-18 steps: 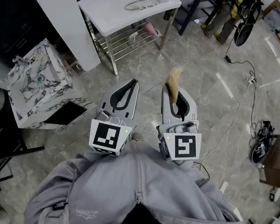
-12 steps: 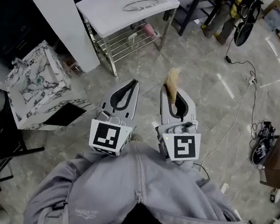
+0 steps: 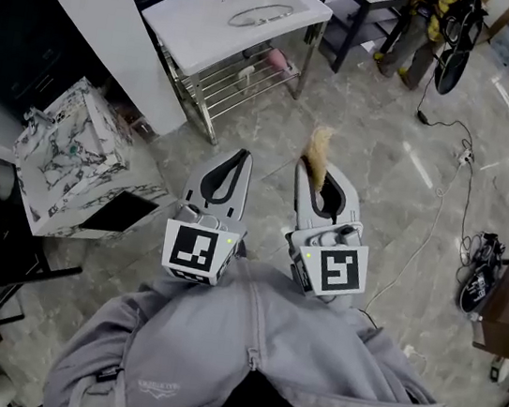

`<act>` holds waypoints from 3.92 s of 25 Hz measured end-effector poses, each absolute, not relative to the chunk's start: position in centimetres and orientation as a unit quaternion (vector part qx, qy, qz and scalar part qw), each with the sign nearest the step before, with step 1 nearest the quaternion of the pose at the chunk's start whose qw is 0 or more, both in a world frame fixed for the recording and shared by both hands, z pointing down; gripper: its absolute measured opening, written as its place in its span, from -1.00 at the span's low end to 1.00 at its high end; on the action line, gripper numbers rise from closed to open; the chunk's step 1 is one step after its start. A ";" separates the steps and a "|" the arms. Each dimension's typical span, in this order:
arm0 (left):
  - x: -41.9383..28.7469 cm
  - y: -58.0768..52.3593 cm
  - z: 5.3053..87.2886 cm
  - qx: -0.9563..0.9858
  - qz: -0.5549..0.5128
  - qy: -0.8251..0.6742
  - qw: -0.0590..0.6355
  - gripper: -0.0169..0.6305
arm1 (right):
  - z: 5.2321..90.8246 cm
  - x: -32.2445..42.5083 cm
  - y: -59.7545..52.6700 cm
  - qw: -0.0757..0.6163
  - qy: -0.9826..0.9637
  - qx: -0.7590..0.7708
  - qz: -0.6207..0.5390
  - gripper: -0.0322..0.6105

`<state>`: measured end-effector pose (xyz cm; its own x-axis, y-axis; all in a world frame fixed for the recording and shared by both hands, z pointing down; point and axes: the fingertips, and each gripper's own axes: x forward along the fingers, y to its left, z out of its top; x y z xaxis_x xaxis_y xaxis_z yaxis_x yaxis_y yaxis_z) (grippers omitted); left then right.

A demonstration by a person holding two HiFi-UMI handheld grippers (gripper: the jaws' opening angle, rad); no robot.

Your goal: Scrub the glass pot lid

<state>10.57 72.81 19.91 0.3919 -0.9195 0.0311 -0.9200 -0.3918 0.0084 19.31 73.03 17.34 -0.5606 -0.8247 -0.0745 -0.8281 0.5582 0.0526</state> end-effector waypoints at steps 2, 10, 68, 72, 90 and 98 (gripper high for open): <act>10.3 72.0 20.0 0.832 0.012 -0.555 0.009 -0.91 | 17.4 19.5 72.2 0.022 0.882 -0.468 0.045 -0.76; 8.6 66.9 20.8 0.828 0.003 -0.561 0.007 -0.91 | 18.5 18.9 67.0 0.007 0.872 -0.488 0.038 -0.76; -2.7 9.8 21.4 0.703 -0.034 -0.709 0.034 -0.91 | 17.8 6.7 3.9 0.003 0.960 -0.271 0.075 -0.76; -3.4 5.2 21.5 0.661 -0.035 -0.749 0.041 -0.91 | 18.0 5.6 -1.9 -0.005 0.974 -0.215 0.070 -0.76; -4.1 1.0 24.0 0.530 -0.027 -0.846 0.053 -0.91 | 22.9 2.0 -9.0 -0.036 0.999 -0.016 0.017 -0.76; -4.8 1.1 25.5 0.536 -0.012 -0.841 0.071 -0.91 | 24.5 0.9 -7.9 -0.058 0.998 0.004 0.023 -0.76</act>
<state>-4.76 1.07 25.52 -0.4164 -0.9029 0.1065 -0.8995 0.4261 0.0965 0.92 -7.86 24.48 -0.9931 0.0055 0.1168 0.0109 0.9989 0.0459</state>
